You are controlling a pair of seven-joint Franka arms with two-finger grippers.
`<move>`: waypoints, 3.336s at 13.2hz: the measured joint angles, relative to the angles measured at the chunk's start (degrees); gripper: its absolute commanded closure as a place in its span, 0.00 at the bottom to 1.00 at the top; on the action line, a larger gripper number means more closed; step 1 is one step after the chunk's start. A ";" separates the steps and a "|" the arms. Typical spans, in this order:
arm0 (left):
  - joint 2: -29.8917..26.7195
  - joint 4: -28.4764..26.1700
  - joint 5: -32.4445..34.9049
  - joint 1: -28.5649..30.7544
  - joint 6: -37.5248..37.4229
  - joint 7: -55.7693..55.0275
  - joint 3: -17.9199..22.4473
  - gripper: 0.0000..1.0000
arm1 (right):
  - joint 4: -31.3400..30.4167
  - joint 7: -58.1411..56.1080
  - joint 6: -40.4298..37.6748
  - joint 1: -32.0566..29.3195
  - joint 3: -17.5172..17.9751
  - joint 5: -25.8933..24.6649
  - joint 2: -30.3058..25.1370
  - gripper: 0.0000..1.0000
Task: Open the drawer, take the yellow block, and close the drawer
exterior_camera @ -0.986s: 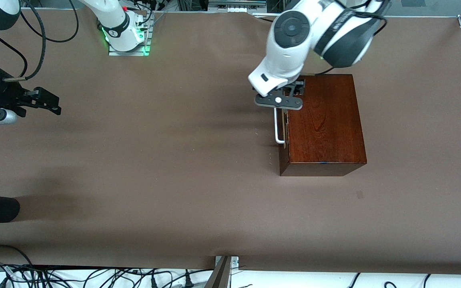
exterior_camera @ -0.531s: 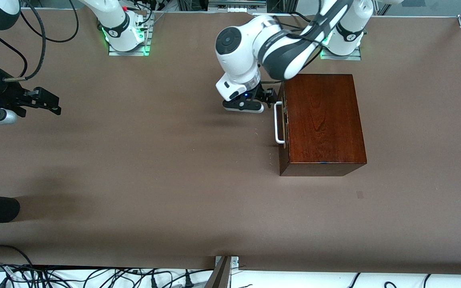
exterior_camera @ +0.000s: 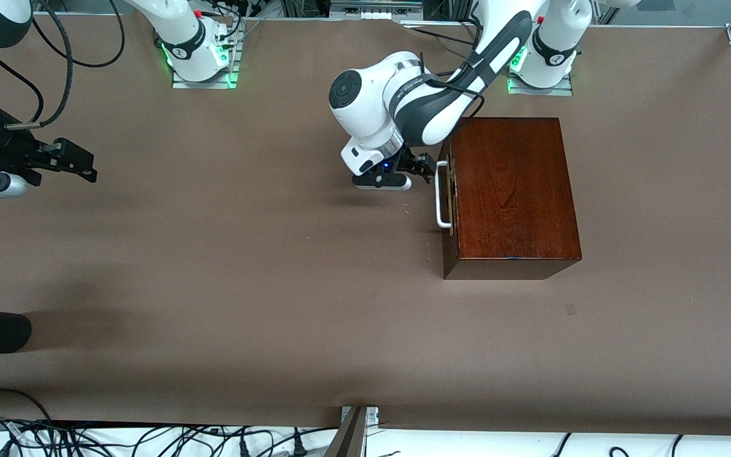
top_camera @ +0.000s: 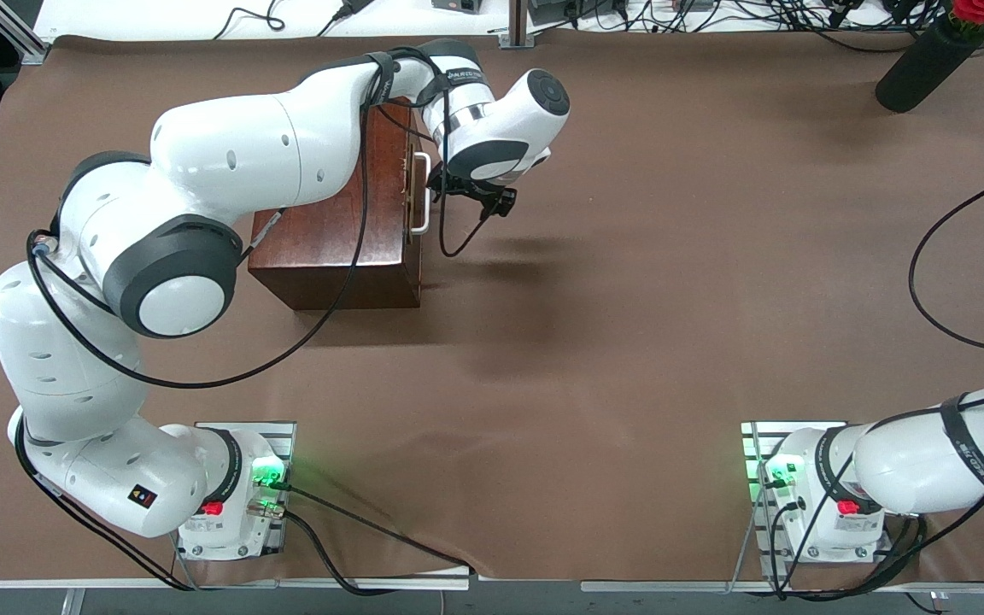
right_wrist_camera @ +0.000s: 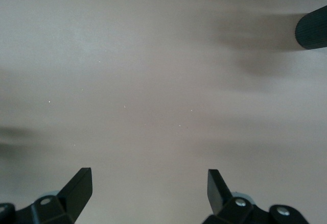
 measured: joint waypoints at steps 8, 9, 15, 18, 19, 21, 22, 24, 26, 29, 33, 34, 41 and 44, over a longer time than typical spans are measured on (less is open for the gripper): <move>2.17 0.06 3.17 0.13 -3.19 -7.50 0.46 0.00 | 0.00 0.00 0.00 0.00 0.00 0.00 0.00 0.00; 3.00 0.06 5.02 0.13 -3.17 -8.99 0.53 0.00 | 0.00 0.00 0.00 0.00 0.00 0.00 0.00 0.00; 6.99 0.13 9.26 -0.11 -1.58 -16.23 0.53 0.00 | 0.00 0.00 -0.01 0.00 0.00 0.00 0.00 0.00; 7.38 0.27 10.16 -0.43 -1.68 -16.76 0.50 0.00 | 0.00 0.00 -0.01 0.00 0.00 0.00 0.00 0.00; 7.38 0.28 10.16 -0.43 -1.68 -16.82 0.50 0.00 | 0.00 0.00 -0.01 0.00 0.00 0.00 0.00 0.00; 7.38 0.32 10.16 -0.45 -1.15 -17.01 0.50 0.00 | 0.00 0.00 -0.01 0.00 0.00 0.00 0.00 0.00; 7.35 0.34 10.16 -0.51 -0.59 -17.11 0.46 0.00 | 0.00 0.00 -0.01 0.00 0.00 0.00 0.00 0.00; 7.17 0.48 10.16 -1.15 1.17 -17.22 0.43 0.00 | 0.00 0.00 -0.01 0.00 0.00 0.00 0.00 0.00; 6.96 0.69 10.03 -1.67 3.23 -17.61 0.42 0.00 | 0.00 0.00 -0.01 0.00 -0.01 -0.01 0.00 0.00; 6.77 1.09 9.29 -2.06 5.76 -18.00 0.42 0.00 | 0.00 0.00 -0.01 0.00 -0.01 -0.01 0.00 0.00; 8.21 4.82 6.75 -3.18 8.13 -18.35 0.42 0.00 | 0.00 0.00 -0.01 0.00 -0.01 -0.01 0.00 0.00; 8.87 5.94 6.63 -3.45 8.08 -18.77 0.43 0.00 | 0.00 0.00 -0.01 0.00 -0.01 -0.01 0.00 0.00; 9.58 7.71 5.00 -3.76 8.53 -18.94 0.60 0.00 | 0.00 0.00 -0.01 -0.02 -0.05 -0.02 0.00 0.00; 9.64 8.14 4.61 -3.76 8.10 -18.93 0.64 0.00 | 0.00 0.00 -0.01 -0.03 -0.06 -0.03 0.00 0.00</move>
